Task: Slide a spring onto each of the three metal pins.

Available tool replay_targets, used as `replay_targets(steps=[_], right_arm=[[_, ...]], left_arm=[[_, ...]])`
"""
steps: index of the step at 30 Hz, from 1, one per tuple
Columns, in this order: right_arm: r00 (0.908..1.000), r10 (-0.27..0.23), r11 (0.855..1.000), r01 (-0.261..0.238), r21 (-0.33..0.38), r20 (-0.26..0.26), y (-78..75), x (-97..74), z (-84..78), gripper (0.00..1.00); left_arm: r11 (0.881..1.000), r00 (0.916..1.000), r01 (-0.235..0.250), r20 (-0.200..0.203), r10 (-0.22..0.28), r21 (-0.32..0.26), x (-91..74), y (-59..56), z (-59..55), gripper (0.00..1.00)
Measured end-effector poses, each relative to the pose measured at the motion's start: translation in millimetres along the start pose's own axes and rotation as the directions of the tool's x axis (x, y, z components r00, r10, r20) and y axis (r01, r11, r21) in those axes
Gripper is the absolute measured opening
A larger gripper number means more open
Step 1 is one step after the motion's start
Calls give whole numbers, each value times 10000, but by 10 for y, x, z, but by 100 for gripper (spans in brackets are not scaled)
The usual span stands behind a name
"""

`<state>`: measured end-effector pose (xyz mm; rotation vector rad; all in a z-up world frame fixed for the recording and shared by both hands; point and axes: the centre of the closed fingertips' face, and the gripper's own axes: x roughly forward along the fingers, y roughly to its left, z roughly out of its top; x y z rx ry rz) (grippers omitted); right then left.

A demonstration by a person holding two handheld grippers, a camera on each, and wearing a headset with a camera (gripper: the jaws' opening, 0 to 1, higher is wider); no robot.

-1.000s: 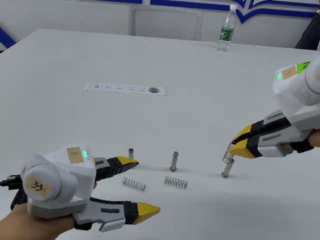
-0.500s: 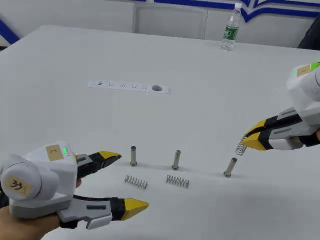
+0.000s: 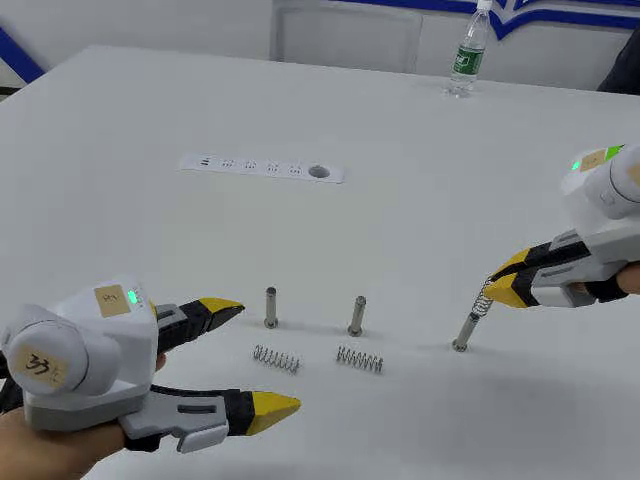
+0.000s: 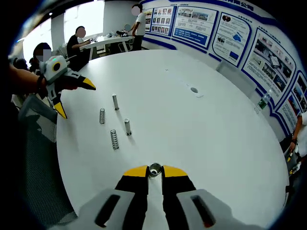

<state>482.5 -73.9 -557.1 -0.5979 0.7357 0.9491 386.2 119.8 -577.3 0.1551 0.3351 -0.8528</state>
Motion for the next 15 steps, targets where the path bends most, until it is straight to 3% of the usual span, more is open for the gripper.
replay_targets(steps=[15], right_arm=[[10000,47,9999,-46,120,-87,-1,103,-81,11]], left_arm=[[10000,10000,-46,-48,46,1,-5,8,-12,70]])
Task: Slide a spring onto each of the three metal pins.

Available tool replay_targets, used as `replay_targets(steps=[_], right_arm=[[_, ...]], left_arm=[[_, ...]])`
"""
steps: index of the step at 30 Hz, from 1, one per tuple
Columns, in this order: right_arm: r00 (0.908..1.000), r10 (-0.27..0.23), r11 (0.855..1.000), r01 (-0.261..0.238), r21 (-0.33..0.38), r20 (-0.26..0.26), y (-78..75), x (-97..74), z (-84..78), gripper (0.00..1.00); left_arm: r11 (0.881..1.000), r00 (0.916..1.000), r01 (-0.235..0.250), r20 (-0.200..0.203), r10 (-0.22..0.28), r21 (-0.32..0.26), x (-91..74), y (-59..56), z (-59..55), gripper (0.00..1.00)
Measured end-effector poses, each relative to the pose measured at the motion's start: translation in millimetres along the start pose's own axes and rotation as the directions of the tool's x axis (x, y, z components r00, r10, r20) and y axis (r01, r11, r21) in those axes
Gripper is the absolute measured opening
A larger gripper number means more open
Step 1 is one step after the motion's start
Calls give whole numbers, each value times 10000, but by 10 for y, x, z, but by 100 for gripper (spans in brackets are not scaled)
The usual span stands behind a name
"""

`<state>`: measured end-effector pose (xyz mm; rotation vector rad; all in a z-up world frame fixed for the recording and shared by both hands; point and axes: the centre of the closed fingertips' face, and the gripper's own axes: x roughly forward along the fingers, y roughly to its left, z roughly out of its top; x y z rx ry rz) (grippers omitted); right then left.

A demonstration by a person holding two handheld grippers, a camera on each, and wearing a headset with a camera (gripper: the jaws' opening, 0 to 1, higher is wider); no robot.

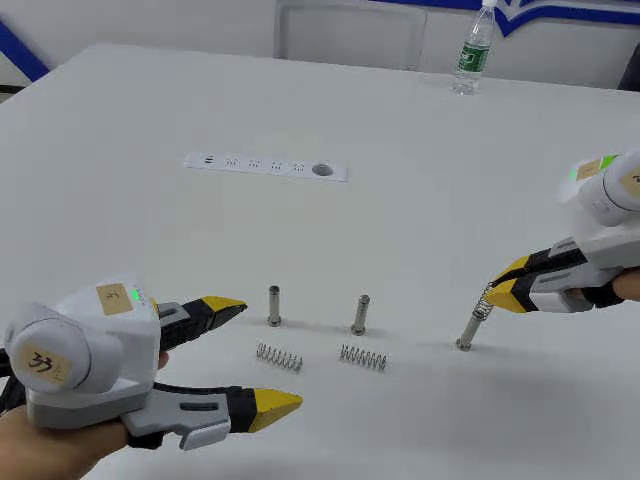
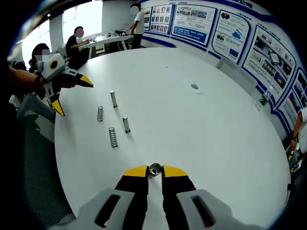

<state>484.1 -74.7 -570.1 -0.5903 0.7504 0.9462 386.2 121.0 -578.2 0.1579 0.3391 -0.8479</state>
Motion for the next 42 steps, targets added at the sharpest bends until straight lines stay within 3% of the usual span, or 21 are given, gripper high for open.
replay_targets(steps=[16,29,34,42], right_arm=[[9995,-7,9998,12,180,-304,45,334,-189,11],[9996,35,10000,-35,9,-292,83,519,-77,11],[9987,36,9999,-43,-136,-518,74,581,-139,12],[9992,46,9999,-50,-98,-400,60,573,-131,13]], left_arm=[[10000,10000,-49,-23,49,54,-21,0,7,69],[9999,9999,-97,-51,97,63,-46,-8,13,69],[9999,9999,-127,-50,127,67,-52,-9,12,69],[9999,9999,-145,-54,145,59,-49,-6,11,69]])
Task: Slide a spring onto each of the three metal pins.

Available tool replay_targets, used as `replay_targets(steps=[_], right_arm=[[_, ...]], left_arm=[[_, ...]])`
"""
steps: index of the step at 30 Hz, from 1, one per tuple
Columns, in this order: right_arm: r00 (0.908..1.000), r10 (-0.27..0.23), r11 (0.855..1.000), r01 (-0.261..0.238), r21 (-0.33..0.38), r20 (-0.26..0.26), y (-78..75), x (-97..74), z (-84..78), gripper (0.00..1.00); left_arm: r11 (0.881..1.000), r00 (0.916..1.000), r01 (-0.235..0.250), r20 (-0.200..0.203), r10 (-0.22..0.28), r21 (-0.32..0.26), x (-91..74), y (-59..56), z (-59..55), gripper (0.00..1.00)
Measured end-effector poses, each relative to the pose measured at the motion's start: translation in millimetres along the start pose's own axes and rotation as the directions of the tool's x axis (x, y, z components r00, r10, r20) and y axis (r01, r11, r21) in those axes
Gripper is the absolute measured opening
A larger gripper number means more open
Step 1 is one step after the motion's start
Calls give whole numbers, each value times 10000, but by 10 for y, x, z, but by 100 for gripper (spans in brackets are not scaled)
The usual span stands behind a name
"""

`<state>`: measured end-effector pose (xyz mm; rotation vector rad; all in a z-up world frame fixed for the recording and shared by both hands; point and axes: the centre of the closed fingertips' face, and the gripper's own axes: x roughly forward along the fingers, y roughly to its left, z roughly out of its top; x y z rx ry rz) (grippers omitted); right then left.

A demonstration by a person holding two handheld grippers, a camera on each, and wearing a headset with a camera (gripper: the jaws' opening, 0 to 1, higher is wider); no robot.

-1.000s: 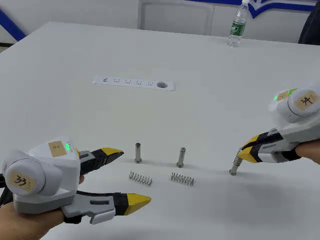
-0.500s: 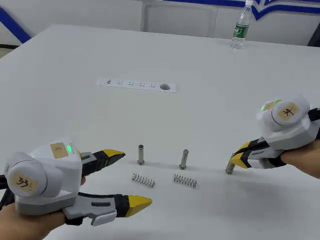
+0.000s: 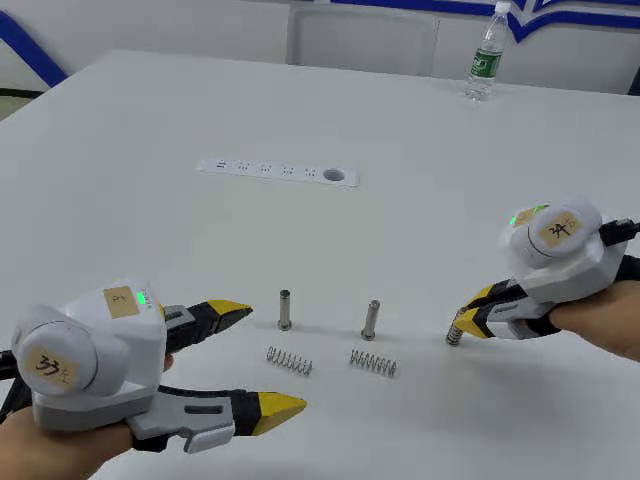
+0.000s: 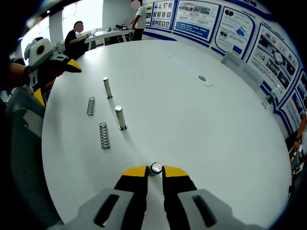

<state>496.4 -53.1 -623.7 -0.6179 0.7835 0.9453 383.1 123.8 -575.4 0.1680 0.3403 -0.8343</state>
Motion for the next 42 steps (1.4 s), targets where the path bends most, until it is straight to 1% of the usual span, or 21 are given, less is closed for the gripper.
replay_targets(steps=[2,6,8,10,13,16,17,21,25,26,27,30,34,39,42], right_arm=[[10000,2,10000,-2,-33,-7,5,-4,-8,17],[10000,-67,10000,67,-70,35,4,-38,-4,18],[9998,-43,10000,43,-22,178,6,-63,23,20],[9996,-130,9999,133,-102,245,21,-110,39,21],[9995,-154,9998,157,-93,261,33,-146,25,21],[9994,-133,9999,135,-73,313,84,-195,9,21],[9994,-116,9999,118,-65,322,127,-226,-1,21],[9994,-116,9998,122,-178,336,205,-270,-10,20],[9985,8,9998,4,-207,551,303,-295,51,20],[9981,89,9997,-74,-251,612,343,-292,74,20],[9976,184,9992,-159,-369,670,413,-291,113,20],[9961,488,9972,-444,-600,740,529,-233,181,20],[9934,924,9925,-865,-866,674,685,-109,239,19],[9885,1381,9849,-1305,-1137,616,830,30,301,19],[9862,1579,9806,-1506,-1254,505,871,116,305,19]], left_arm=[[10000,10000,-3,18,3,-5,4,2,8,69],[10000,10000,-3,39,3,7,12,5,17,69],[10000,10000,-6,53,6,18,14,7,20,69],[10000,10000,2,64,-2,25,14,6,21,69],[10000,10000,-3,50,3,29,15,12,14,69],[10000,10000,-4,60,4,33,15,16,13,69],[10000,10000,-5,61,5,36,15,17,14,69],[10000,10000,-25,86,25,27,19,27,20,69],[10000,10000,7,95,-8,60,22,15,32,69],[10000,10000,15,89,-16,64,23,14,32,69],[10000,10000,20,88,-21,62,25,13,32,69],[10000,10000,24,93,-24,57,29,13,37,69],[10000,9999,49,104,-49,69,36,0,48,69],[10000,10000,34,61,-34,67,26,-4,33,69],[10000,10000,44,46,-44,71,20,-13,30,69]])
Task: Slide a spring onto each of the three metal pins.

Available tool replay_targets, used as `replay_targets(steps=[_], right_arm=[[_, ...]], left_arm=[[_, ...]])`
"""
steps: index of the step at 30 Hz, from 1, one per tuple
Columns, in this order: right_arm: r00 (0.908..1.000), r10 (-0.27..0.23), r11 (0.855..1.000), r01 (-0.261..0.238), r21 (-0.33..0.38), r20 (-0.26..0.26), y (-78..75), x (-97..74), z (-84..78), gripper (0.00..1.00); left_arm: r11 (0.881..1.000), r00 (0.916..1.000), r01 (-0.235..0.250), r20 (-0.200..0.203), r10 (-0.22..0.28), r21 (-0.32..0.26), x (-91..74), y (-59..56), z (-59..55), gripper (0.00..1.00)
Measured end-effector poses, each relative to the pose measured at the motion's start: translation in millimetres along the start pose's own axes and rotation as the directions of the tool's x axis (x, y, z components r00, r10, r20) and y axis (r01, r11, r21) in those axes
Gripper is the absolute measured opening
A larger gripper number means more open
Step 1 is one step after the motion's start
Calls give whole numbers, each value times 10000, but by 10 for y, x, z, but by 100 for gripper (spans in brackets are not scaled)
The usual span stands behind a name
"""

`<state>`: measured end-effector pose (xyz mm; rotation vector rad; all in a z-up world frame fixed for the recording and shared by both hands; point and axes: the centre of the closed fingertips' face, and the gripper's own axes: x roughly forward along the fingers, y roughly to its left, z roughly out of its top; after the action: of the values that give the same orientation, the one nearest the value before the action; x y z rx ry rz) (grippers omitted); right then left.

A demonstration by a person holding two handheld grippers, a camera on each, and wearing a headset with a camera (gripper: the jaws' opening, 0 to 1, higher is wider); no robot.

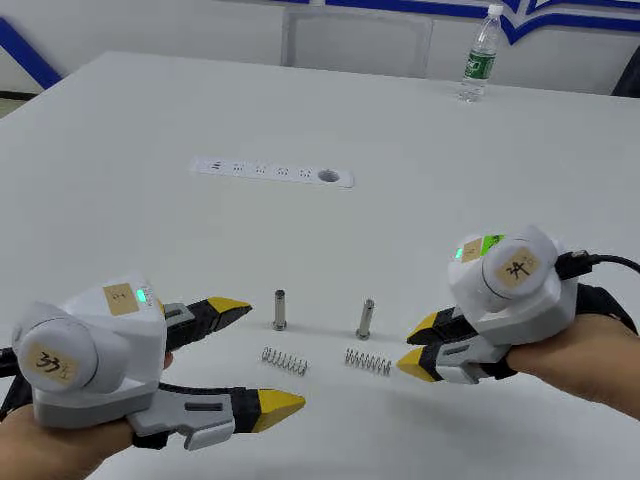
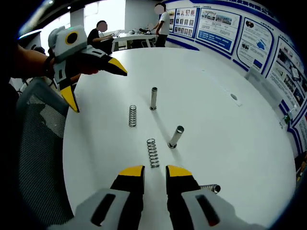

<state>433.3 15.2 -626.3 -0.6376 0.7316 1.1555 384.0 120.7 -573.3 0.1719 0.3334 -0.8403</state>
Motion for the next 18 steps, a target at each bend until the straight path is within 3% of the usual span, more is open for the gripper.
replay_targets(steps=[7,18], right_arm=[[9989,405,9992,-405,-4,-251,-7,169,-59,18],[9957,675,9973,-692,-245,-631,4,297,-140,16]], left_arm=[[10000,10000,9,-12,-9,9,-5,-4,1,69],[10000,10000,66,-55,-66,-14,7,-17,-11,69]])
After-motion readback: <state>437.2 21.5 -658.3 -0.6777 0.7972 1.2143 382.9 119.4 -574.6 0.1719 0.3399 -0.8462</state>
